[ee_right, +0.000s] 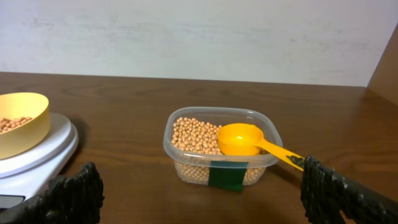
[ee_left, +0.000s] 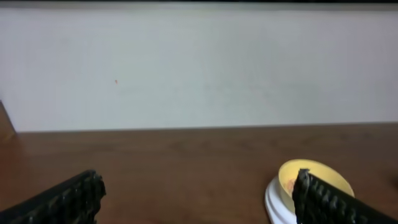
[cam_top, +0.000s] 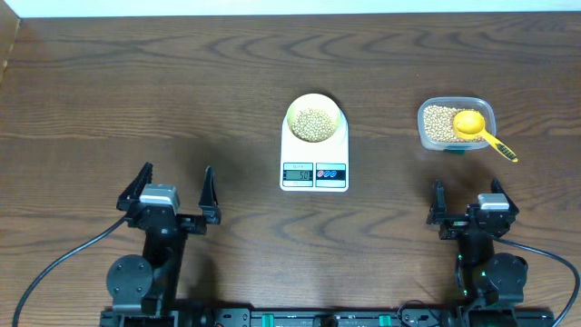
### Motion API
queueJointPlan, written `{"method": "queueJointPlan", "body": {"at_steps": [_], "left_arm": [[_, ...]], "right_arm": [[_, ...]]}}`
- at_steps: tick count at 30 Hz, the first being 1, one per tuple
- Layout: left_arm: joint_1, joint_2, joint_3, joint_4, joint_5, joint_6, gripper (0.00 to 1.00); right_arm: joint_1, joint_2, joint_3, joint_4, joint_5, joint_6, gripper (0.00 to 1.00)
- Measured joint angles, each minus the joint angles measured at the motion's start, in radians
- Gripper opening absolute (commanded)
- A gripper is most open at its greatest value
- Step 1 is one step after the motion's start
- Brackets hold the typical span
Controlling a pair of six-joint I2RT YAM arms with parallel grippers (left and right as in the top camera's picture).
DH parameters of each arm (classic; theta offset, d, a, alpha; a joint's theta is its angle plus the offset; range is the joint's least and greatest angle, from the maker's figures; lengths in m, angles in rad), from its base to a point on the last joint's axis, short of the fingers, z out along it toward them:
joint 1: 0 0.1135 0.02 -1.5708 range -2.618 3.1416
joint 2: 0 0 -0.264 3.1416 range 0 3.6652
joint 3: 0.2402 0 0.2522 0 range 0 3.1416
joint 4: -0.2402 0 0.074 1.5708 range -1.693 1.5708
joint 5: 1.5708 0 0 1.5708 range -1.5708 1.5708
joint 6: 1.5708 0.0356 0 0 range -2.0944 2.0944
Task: Scoop item into bowl and weigh 50g on scale
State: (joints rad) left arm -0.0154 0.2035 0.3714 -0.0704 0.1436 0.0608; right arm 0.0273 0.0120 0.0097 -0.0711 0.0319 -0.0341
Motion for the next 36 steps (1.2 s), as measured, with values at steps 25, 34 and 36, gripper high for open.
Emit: {"method": "queueJointPlan", "body": {"at_steps": [25, 34, 36], "left_arm": [[0.000, -0.135, -0.166, 0.202, -0.064, -0.035, 0.99], [0.000, -0.174, -0.259, 0.271, -0.082, -0.054, 0.99], [0.000, -0.185, -0.278, 0.284, -0.084, -0.058, 0.99]], "right_arm": [[0.000, 0.000, 0.000, 0.000, 0.000, 0.000, 0.99], [0.000, 0.000, 0.000, 0.000, 0.000, 0.000, 0.99], [0.000, 0.000, 0.000, 0.000, 0.000, 0.000, 0.99]]}}
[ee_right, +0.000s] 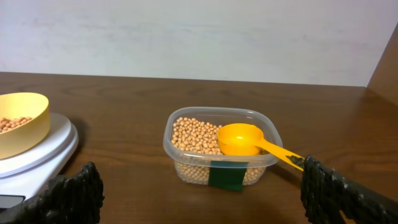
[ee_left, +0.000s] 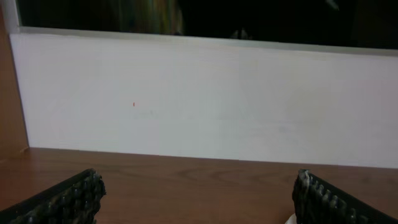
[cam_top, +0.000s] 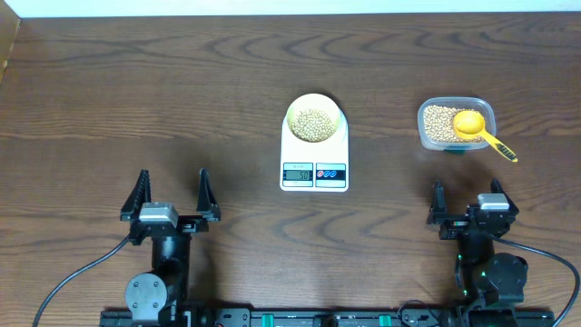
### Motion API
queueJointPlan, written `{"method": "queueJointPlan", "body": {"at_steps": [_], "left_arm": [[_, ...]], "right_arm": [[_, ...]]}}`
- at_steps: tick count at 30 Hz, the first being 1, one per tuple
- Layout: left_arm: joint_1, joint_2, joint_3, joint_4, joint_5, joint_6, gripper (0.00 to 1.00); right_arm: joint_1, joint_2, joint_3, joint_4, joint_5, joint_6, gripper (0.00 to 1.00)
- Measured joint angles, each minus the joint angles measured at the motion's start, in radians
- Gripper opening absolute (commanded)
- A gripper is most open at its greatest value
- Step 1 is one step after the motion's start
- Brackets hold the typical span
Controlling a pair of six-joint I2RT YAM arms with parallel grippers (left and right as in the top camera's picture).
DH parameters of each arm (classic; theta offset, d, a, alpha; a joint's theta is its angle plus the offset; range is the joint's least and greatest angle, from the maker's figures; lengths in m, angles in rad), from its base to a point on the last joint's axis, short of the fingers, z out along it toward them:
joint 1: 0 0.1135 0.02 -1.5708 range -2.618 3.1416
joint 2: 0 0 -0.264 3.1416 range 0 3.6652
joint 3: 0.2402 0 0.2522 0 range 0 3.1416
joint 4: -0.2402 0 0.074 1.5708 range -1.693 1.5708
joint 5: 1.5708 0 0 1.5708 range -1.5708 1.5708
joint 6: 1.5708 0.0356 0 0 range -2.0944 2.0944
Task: Scoop item into bowl and weigh 50g on scale
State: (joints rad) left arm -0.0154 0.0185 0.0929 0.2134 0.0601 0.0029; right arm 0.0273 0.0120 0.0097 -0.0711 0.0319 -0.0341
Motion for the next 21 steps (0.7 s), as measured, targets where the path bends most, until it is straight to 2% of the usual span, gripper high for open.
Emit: {"method": "queueJointPlan", "body": {"at_steps": [14, 17, 21], "left_arm": [[0.044, -0.008, -0.087, 0.113, -0.037, -0.010, 0.99], [0.055, -0.008, -0.087, 0.089, -0.037, -0.012, 0.99], [0.059, -0.007, -0.087, -0.040, -0.037, -0.015, 0.99]], "right_arm": [[0.000, 0.000, 0.000, 0.000, 0.000, 0.000, 0.99], [0.000, 0.000, 0.000, 0.000, 0.000, 0.000, 0.99], [0.000, 0.000, 0.000, 0.000, 0.000, 0.000, 0.99]]}}
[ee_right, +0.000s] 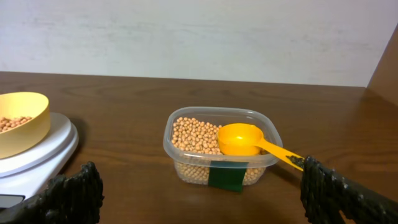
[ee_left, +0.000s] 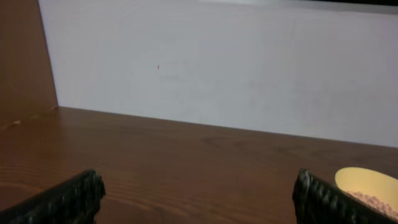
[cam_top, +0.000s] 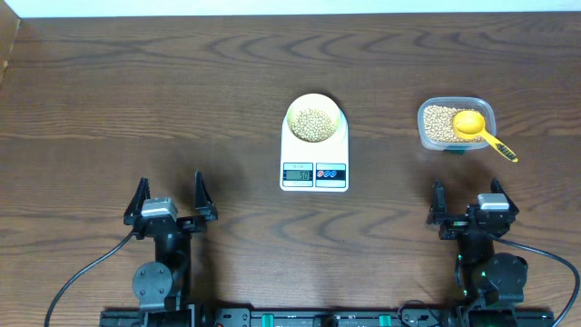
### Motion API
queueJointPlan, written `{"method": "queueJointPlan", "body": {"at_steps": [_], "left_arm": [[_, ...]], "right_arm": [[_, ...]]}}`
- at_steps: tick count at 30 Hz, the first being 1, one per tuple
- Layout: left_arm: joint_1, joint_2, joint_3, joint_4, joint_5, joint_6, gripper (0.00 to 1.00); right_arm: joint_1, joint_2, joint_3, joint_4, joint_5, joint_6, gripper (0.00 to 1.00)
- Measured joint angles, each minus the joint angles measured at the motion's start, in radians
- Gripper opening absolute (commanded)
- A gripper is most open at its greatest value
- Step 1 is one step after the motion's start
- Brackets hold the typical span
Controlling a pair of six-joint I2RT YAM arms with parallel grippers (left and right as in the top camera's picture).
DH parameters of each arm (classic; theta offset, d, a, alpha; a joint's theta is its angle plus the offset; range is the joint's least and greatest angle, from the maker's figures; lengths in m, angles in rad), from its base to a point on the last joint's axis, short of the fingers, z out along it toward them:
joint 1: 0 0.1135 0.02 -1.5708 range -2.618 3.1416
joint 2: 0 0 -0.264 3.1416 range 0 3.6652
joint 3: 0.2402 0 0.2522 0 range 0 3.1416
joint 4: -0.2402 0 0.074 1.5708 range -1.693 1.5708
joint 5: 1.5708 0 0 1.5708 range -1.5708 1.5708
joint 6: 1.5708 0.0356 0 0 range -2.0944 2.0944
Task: Scoop item into bowl and weigh 50g on scale
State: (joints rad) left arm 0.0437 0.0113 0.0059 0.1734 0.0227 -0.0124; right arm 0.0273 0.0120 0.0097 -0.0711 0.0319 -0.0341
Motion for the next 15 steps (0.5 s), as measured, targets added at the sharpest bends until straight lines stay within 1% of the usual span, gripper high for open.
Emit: {"method": "queueJointPlan", "body": {"at_steps": [1, 3, 4, 7, 15], "left_arm": [[0.001, -0.004, 0.006, -0.071, 0.000, 0.000, 0.99], [0.002, -0.005, 0.001, -0.153, -0.002, 0.000, 0.99], [0.002, -0.001, 0.000, -0.171, 0.000, 0.000, 0.99], [0.002, -0.001, 0.006, -0.193, 0.002, 0.000, 0.99], [0.002, -0.001, 0.008, -0.196, 0.005, 0.000, 0.99]], "right_arm": [[0.000, 0.000, 0.000, 0.000, 0.000, 0.000, 0.99], [0.000, 0.000, 0.000, 0.000, 0.000, 0.000, 0.99], [0.000, 0.000, 0.000, 0.000, 0.000, 0.000, 0.99], [0.000, 0.000, 0.000, 0.000, 0.000, 0.000, 0.99], [0.000, 0.000, 0.000, 0.000, -0.001, 0.000, 0.99]]}}
